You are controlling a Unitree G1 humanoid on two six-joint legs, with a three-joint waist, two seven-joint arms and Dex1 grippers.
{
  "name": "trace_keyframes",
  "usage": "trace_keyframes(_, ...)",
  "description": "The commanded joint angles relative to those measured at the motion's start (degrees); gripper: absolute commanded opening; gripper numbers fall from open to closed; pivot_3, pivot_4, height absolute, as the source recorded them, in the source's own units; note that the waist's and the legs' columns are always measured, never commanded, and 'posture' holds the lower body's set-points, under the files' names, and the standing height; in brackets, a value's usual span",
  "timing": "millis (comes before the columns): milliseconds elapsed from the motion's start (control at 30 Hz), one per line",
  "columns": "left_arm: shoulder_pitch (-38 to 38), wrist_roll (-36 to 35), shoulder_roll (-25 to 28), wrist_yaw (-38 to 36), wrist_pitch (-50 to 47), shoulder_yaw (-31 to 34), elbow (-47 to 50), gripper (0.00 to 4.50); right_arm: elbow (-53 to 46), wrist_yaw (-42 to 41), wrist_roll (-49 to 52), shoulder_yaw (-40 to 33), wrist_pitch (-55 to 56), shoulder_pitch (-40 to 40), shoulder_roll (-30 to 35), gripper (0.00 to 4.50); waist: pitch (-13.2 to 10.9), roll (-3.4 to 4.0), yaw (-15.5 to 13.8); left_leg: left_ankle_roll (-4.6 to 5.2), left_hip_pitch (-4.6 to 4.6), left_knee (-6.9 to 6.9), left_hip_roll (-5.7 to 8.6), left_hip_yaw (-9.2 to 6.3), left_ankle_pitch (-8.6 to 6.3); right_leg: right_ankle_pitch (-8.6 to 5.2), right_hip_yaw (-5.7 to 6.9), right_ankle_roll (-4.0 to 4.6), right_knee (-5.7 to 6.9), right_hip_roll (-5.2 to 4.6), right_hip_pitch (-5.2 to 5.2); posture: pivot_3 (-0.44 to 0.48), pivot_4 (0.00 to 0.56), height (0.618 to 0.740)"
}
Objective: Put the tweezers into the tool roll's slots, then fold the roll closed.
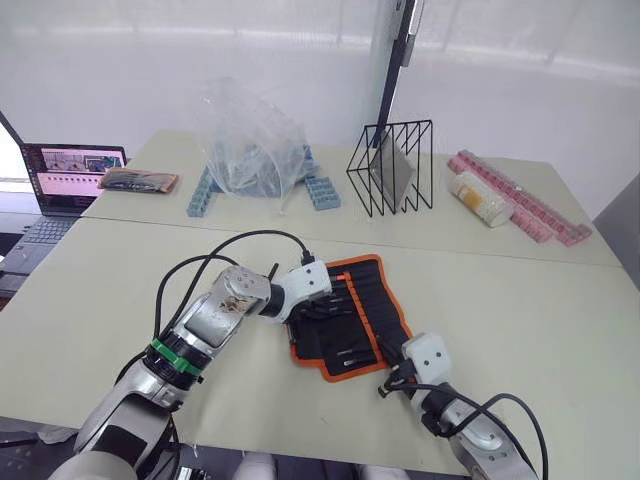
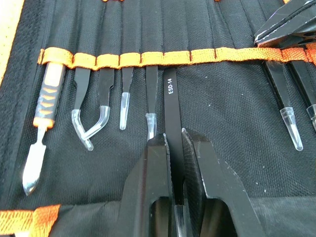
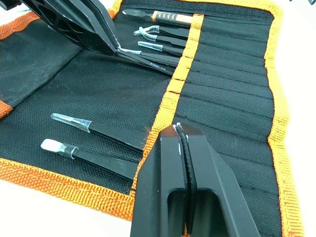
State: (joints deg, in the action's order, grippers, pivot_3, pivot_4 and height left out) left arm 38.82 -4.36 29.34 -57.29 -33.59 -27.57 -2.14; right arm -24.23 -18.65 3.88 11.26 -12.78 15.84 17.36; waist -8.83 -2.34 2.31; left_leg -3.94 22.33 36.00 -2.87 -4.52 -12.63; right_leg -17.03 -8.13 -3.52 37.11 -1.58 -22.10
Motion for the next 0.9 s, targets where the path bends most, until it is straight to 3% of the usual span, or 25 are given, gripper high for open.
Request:
trace_keyframes(33,1.8,2.03,-0.82,-1.09,0.97,-1.6,-0.99,0.03,5.23,-0.52,-1.82,2.71,-5.64,3.52,1.02,0.0,0.09,-0.1,-0.03,0.0,-0.01,0.0,0.0,0.0,0.0,0.0,0.0,0.0,0.0,0.0,0.01,0.0,0.15,0.72)
trace_keyframes(367,5.21,5.4,-3.27,-3.92,4.6,-4.05,-4.13,0.03,5.44,-0.49,-2.33,3.13,-7.13,3.48,0.96,0.0,0.26,-0.18,0.0,0.0,-0.03,0.0,0.0,0.0,0.0,0.0,0.0,0.0,0.01,0.01,0.04,0.0,0.15,0.72)
trace_keyframes(900,9.0,10.66,-12.55,-2.62,11.23,-4.88,-16.36,0.03,3.95,-1.34,-2.31,4.24,-11.23,3.48,2.25,0.0,0.51,-0.28,-0.19,0.01,-0.07,0.05,0.0,-0.03,0.0,0.0,0.02,0.0,0.02,0.02,0.14,0.0,0.15,0.72)
